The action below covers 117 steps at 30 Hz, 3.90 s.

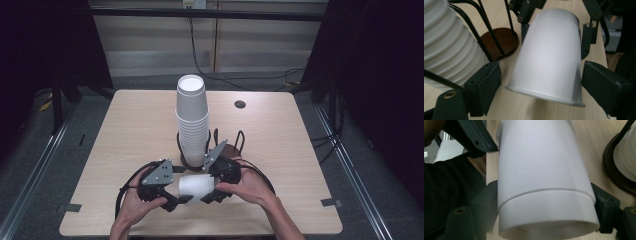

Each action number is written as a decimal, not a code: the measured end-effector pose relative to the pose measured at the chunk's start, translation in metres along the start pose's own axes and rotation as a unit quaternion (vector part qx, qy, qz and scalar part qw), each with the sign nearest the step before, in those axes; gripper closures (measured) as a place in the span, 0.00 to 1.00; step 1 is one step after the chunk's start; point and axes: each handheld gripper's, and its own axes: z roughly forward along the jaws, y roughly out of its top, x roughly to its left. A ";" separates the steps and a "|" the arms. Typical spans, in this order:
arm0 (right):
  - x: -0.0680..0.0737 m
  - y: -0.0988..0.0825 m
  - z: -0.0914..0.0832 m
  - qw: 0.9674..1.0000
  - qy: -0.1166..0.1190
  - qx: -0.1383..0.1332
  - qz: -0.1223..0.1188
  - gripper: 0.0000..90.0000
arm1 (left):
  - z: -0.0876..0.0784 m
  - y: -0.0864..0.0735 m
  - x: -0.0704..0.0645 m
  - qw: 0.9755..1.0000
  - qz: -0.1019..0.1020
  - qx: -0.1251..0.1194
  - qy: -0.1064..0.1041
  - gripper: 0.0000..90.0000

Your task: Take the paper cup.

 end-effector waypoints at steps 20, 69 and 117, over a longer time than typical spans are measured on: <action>-0.008 -0.019 -0.015 0.997 -0.009 -0.075 0.034 0.24 | -0.028 -0.015 0.006 0.994 -0.044 -0.088 0.049 0.17; -0.004 -0.037 -0.003 0.961 0.016 -0.275 0.015 0.24 | -0.017 -0.030 0.001 0.988 -0.066 -0.138 0.014 0.17; 0.000 -0.031 0.006 0.964 0.030 -0.262 -0.018 0.25 | 0.003 -0.028 0.012 0.981 -0.099 -0.161 -0.052 0.05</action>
